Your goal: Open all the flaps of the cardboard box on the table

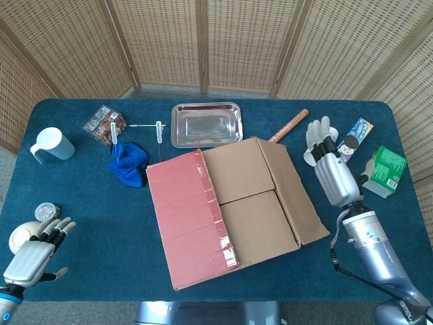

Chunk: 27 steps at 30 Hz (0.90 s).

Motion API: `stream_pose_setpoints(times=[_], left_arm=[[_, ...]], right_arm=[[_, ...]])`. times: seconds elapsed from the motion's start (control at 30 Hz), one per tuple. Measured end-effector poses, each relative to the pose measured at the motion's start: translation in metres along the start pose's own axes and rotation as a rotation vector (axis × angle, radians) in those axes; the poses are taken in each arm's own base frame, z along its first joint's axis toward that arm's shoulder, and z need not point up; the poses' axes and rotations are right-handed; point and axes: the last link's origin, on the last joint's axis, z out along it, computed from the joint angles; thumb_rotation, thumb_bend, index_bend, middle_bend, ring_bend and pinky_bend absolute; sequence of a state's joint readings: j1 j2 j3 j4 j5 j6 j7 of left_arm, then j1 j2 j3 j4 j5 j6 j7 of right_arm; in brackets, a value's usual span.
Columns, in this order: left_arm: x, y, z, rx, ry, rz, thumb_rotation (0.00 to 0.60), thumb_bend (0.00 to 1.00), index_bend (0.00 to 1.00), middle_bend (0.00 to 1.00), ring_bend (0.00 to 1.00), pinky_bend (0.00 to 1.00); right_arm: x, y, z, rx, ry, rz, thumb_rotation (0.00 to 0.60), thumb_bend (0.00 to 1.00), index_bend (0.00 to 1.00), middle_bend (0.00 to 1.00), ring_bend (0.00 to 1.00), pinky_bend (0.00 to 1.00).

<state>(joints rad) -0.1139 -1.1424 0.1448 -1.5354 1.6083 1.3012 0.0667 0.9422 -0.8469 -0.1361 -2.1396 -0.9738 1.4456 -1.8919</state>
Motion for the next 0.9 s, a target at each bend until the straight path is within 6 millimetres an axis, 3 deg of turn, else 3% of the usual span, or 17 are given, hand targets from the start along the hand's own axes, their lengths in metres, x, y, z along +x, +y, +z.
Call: stream_pose_setpoints(times=[0.43, 0.9], left_arm=[[0.001, 0.0, 0.0, -0.001, -0.001, -0.001, 0.6, 0.0, 0.0, 0.0, 0.0, 0.0], [-0.001, -0.001, 0.002, 0.0, -0.008, -0.006, 0.6, 0.0, 0.0, 0.0, 0.0, 0.0]], right_arm=[[-0.022, 0.019, 0.008, -0.074, -0.085, 0.125, 0.6, 0.15, 0.0, 0.0, 0.0, 0.04], [-0.049, 0.036, 0.014, -0.146, -0.129, 0.262, 0.6, 0.12, 0.0, 0.0, 0.0, 0.04]])
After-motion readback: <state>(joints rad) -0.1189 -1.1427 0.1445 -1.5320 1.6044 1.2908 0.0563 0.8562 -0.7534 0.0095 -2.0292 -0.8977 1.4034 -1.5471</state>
